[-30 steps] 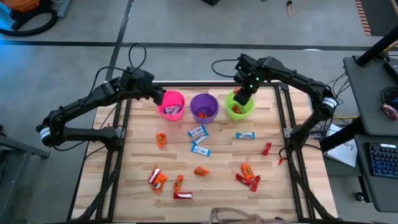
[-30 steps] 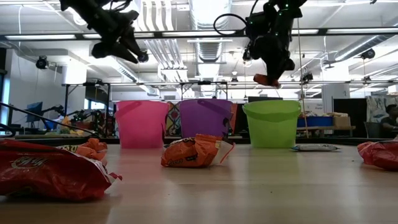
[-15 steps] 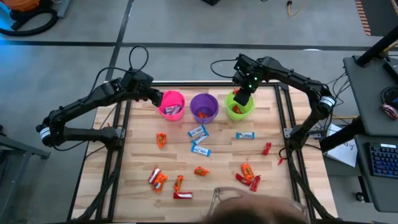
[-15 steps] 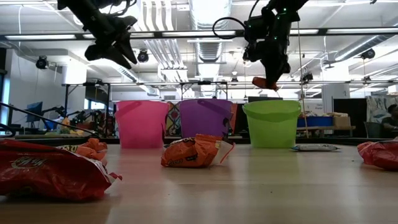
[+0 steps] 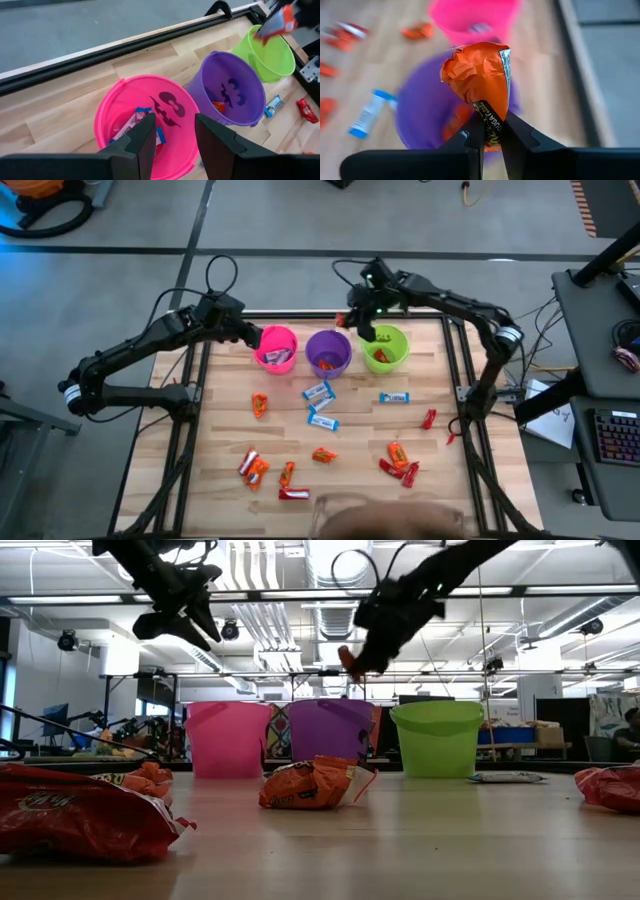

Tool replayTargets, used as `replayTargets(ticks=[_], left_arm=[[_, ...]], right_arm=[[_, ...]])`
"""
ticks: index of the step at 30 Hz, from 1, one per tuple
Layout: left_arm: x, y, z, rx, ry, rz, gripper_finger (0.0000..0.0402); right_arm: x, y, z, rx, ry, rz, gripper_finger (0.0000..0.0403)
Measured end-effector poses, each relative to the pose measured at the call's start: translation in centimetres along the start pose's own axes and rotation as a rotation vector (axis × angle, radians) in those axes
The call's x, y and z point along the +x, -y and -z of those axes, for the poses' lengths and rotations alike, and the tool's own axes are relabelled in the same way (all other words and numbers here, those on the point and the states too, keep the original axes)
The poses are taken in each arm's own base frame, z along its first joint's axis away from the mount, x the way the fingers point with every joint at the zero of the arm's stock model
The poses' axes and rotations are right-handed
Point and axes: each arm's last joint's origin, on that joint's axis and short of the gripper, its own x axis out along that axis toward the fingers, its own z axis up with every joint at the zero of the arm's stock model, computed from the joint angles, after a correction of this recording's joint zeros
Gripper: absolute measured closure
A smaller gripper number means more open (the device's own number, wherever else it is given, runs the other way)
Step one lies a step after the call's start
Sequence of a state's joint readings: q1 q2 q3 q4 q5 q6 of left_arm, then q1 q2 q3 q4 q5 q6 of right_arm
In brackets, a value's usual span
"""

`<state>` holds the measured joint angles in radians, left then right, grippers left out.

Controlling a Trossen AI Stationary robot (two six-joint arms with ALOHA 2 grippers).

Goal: Organize candy in baskets
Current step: Put the orange chocolate into the violet bucket

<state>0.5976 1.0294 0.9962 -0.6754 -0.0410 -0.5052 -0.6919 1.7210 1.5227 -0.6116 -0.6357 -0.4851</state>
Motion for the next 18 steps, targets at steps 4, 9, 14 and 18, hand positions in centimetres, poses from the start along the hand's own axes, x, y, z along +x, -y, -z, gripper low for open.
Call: replayTargets(ticks=[4, 9, 14, 18], left_arm=[[0.0, 0.0, 0.0, 0.001, 0.0, 0.0, 0.0283], [0.0, 0.1, 0.0, -0.001, -0.014, 0.026, 0.0283], [0.0, 0.1, 0.0, 0.033, -0.015, 0.029, 0.0283], [0.0, 0.1, 0.1, 0.061, -0.016, 0.032, 0.0283]], right_arm=[[3.2, 1.4, 1.3, 0.029, 0.058, -0.153, 0.0365], [4.8, 2.3, 2.5, 0.131, 0.014, -0.174, 0.0365], [4.8, 2.3, 2.4, 0.12, 0.01, -0.162, 0.0365], [4.5, 2.2, 2.2, 0.154, 0.015, -0.157, 0.0363]])
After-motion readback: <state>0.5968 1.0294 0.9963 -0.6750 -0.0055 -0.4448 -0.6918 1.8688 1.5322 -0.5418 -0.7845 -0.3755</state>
